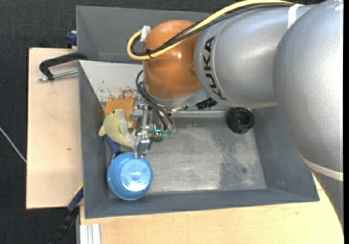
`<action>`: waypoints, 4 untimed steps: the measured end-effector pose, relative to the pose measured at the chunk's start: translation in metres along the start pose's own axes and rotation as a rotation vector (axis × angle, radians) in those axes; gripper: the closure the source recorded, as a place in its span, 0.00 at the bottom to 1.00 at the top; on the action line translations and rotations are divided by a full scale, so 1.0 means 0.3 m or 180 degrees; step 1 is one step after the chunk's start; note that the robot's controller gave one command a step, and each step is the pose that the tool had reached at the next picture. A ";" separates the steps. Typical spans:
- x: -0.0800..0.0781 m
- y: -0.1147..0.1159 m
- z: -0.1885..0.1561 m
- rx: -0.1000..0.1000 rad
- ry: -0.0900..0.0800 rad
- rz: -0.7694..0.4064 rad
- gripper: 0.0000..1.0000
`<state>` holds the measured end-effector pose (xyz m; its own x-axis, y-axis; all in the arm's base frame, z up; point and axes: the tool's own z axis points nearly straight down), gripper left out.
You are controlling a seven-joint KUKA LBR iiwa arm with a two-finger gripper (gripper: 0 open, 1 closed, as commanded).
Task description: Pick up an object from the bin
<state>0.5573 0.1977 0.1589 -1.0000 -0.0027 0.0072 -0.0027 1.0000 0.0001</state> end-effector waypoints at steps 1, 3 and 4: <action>-0.023 -0.213 0.259 0.0012 -0.0003 0.0029 0.00; -0.114 -0.250 0.275 -0.0021 -0.0085 0.0171 1.00; -0.108 -0.189 -0.248 -0.0012 -0.0070 -0.0155 1.00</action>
Offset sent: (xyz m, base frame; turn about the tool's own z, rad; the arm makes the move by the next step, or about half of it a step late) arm 0.0073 -0.0600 -0.0738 0.0047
